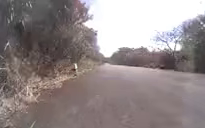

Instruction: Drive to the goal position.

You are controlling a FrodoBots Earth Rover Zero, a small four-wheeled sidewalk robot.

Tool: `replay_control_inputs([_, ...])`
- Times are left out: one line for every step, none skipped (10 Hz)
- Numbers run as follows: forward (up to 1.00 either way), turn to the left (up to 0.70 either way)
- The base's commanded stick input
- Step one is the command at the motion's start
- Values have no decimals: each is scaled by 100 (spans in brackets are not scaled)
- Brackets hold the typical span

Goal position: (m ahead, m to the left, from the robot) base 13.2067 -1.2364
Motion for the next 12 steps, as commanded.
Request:
replay_control_inputs([50,0])
replay_control_inputs([50,0])
replay_control_inputs([50,0])
replay_control_inputs([50,0])
replay_control_inputs([50,0])
replay_control_inputs([50,0])
replay_control_inputs([50,0])
replay_control_inputs([50,0])
replay_control_inputs([50,0])
replay_control_inputs([50,0])
replay_control_inputs([50,0])
replay_control_inputs([50,0])
